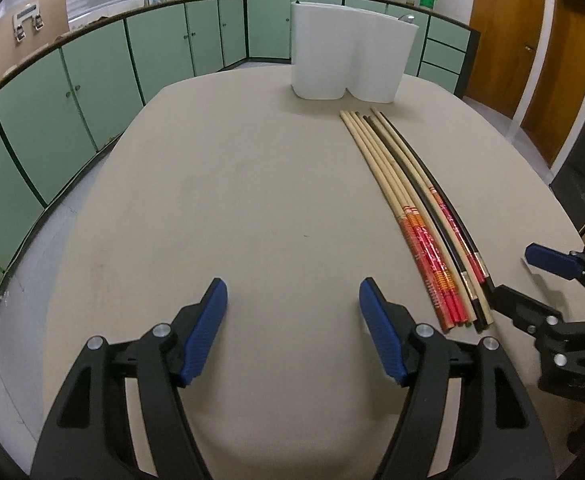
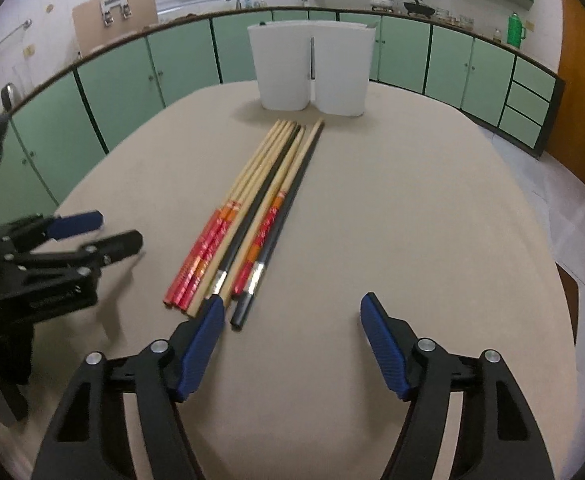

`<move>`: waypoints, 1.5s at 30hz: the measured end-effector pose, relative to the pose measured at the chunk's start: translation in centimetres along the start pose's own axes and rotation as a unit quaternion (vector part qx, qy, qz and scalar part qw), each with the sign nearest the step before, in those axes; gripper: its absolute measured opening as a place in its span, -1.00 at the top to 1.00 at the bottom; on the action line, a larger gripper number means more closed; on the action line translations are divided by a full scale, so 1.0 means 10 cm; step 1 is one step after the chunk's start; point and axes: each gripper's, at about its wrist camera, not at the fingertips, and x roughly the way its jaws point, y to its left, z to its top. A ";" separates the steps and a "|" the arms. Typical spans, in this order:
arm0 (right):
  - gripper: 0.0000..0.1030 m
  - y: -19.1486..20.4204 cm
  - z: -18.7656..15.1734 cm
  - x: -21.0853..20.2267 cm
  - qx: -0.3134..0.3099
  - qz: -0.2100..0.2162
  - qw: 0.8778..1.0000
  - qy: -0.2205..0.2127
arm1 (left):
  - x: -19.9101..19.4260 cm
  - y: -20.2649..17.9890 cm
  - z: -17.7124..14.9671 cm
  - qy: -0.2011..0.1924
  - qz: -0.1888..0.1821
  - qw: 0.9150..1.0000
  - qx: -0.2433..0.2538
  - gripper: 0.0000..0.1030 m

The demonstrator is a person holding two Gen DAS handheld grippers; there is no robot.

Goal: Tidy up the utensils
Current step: 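Close the right tool on the black chopstick, then close the left tool on a red-patterned chopstick while the right tool holds the black chopstick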

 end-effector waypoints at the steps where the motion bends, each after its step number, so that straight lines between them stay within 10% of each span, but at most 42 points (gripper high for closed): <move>1: -0.28 -0.02 0.00 0.00 0.003 -0.008 1.000 0.002 | -0.01 -0.01 -0.01 0.000 0.000 1.000 0.002 -0.30; 8: -0.21 -0.16 -0.02 -0.09 0.033 0.000 0.999 -0.007 | -0.07 -0.08 -0.08 -0.001 -0.005 1.000 0.006 -0.34; 18: 0.84 0.01 0.00 -0.02 0.024 0.038 0.999 -0.008 | -0.16 -0.26 -0.08 -0.006 -0.025 0.999 0.028 -0.39; 45: 0.87 -0.18 -0.05 -0.07 0.053 0.035 0.998 -0.012 | -0.07 -0.47 -0.19 0.010 -0.039 0.998 0.048 -0.40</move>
